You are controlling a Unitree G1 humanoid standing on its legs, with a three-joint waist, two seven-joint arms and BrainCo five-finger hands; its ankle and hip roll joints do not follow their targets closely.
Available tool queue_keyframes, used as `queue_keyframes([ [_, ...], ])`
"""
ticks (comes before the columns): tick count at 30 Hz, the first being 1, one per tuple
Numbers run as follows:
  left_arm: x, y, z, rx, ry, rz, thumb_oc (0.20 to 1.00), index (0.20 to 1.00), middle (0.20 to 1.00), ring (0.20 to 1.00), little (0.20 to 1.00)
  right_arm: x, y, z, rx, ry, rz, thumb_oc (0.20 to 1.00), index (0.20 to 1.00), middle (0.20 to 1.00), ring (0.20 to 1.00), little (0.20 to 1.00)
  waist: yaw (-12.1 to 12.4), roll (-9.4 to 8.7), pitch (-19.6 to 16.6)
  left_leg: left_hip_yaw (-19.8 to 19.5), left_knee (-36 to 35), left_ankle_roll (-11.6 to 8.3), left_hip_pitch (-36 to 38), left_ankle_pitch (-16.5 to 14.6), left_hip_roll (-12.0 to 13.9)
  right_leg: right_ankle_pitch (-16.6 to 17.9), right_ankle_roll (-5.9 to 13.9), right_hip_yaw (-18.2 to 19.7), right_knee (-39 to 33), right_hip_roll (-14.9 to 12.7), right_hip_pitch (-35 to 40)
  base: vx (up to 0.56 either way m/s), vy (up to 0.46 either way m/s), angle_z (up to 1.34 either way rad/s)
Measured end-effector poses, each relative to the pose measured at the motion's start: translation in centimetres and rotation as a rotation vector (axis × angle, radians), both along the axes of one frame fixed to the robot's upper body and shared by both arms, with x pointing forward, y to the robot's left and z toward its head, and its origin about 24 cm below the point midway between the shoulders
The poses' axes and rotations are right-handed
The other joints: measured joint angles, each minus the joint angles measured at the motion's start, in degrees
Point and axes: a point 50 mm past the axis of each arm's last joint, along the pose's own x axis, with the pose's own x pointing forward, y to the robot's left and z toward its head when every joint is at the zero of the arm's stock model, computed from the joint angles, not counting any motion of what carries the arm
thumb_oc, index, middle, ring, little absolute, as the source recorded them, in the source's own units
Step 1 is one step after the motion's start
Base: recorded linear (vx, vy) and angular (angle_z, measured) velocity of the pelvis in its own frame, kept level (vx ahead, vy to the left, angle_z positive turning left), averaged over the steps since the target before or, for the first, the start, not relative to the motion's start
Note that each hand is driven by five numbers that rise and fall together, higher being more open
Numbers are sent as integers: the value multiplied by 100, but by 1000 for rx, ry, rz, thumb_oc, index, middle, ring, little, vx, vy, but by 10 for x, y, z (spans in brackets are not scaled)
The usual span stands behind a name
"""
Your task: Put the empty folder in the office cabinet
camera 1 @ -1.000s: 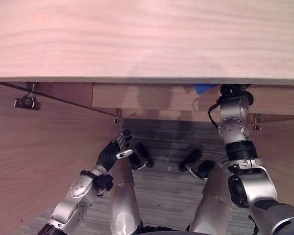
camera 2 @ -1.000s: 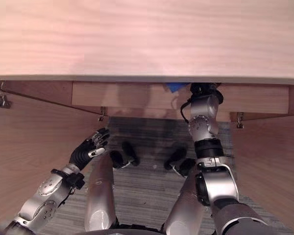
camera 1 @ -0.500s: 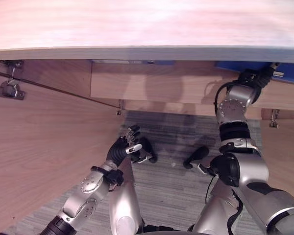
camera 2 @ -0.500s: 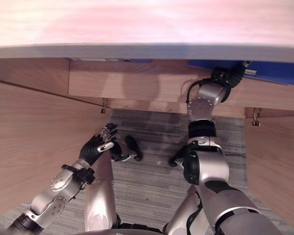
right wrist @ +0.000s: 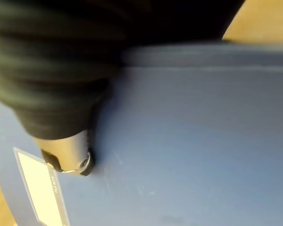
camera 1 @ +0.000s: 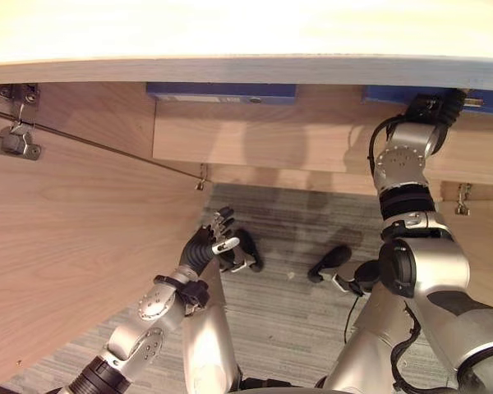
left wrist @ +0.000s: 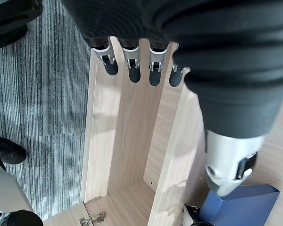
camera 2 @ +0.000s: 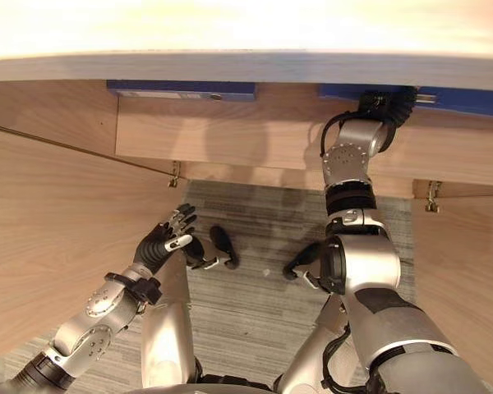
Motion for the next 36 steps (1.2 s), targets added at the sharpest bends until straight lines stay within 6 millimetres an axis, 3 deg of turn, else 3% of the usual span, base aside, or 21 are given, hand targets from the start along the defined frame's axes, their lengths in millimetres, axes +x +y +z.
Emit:
queue_keyframes([
  [7, 1, 1, 2, 4, -7, 6, 1000, 1000, 1000, 1000, 1000, 3, -7, 9, -113, 58, 8, 200, 200, 200, 200, 200, 7, -4, -2, -17, 23, -3, -76, 4, -12, -29, -11, 1, 63, -40, -77, -1, 1, 1],
  [11, 1, 0, 3, 4, -10, 6, 1000, 1000, 1000, 1000, 1000, 1, -24, 17, -94, 73, -31, 200, 200, 200, 200, 200, 55, -4, -2, -53, 50, -3, -138, 4, -28, -45, 16, -16, 93, -63, -97, 7, -3, 3],
  [16, 4, 0, 6, 8, -20, 9, 1000, 1000, 1000, 1000, 1000, 0, -25, 19, -86, 49, -36, 200, 200, 200, 200, 200, 47, -4, -2, -90, 101, 12, -206, -5, -28, -38, -15, -34, 123, -76, -126, 0, 0, 0],
  [17, 5, 0, 7, 9, -23, 9, 1000, 1000, 1000, 1000, 1000, 0, -25, 19, -76, 43, -31, 307, 307, 307, 307, 307, 46, -4, -2, -92, 103, 13, -210, -5, -28, -38, -15, -34, 123, -75, -129, 0, 0, 0],
  [18, 5, 0, 7, 9, -26, 9, 1000, 1000, 1000, 1000, 1000, 0, -25, 19, -71, 38, -28, 1000, 1000, 1000, 1000, 1000, 45, -4, -2, -93, 104, 13, -211, -5, -28, -38, -16, -34, 125, -75, -130, 0, 0, 0],
  [30, 6, 0, 7, 14, -15, 22, 1000, 1000, 1000, 1000, 1000, 7, 9, 9, 41, -65, 60, 1000, 1000, 1000, 1000, 1000, 11, 1, -4, -102, 107, 5, -194, -1, -27, -67, -45, -25, 150, -75, -131, 0, 0, 0],
  [36, 6, -1, 5, 20, 3, 19, 1000, 1000, 1000, 1000, 1000, 8, 16, 7, 53, -67, 75, 1000, 1000, 1000, 1000, 1000, 7, 7, -7, -100, 93, -5, -178, 6, -27, -70, -50, -20, 149, -72, -129, 0, 0, 0],
])
